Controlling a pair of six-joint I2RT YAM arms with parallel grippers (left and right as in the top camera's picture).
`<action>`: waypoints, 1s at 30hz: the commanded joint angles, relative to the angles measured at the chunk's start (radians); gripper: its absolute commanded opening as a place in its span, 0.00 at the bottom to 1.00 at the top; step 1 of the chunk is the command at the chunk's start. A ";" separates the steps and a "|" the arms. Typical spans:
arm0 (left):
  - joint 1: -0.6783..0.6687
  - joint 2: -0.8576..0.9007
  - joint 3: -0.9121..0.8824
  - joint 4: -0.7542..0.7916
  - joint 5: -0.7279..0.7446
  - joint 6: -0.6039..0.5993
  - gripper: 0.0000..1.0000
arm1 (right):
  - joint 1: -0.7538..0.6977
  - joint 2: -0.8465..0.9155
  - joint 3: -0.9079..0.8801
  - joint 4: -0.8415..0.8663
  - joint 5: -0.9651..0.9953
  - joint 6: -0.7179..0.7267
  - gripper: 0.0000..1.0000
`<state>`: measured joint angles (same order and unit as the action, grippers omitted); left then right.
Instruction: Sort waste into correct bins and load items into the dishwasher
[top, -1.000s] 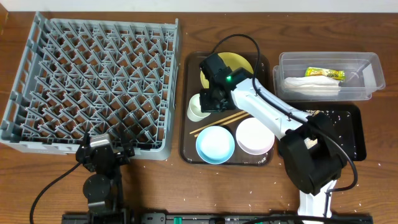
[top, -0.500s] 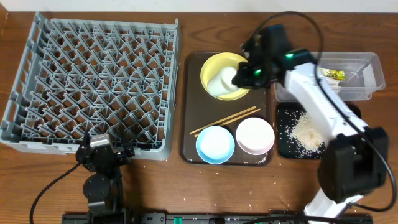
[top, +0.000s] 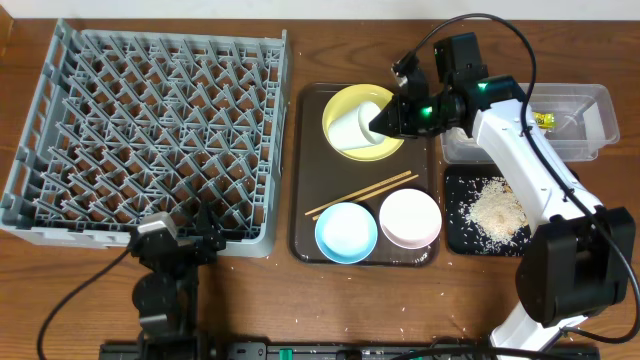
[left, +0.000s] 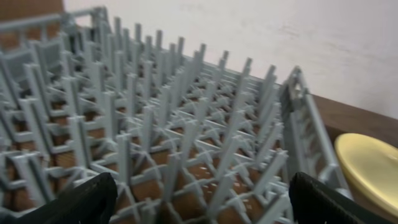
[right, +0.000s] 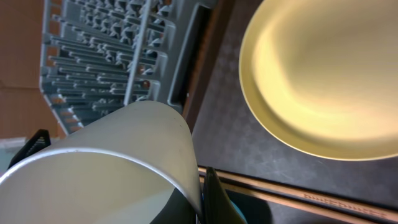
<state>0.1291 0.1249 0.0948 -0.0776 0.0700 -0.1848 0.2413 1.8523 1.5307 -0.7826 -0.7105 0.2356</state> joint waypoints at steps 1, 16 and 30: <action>0.005 0.136 0.156 0.004 0.093 -0.084 0.90 | 0.000 -0.005 0.008 0.013 -0.078 -0.020 0.01; 0.005 0.870 0.588 0.222 0.748 -0.409 0.90 | -0.003 -0.005 0.008 0.104 -0.195 -0.010 0.01; 0.004 0.980 0.588 0.372 1.020 -1.250 0.89 | 0.018 0.006 0.008 0.251 -0.378 0.045 0.01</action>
<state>0.1299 1.1088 0.6609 0.2893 0.9867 -1.2842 0.2432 1.8523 1.5303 -0.5491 -0.9859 0.2710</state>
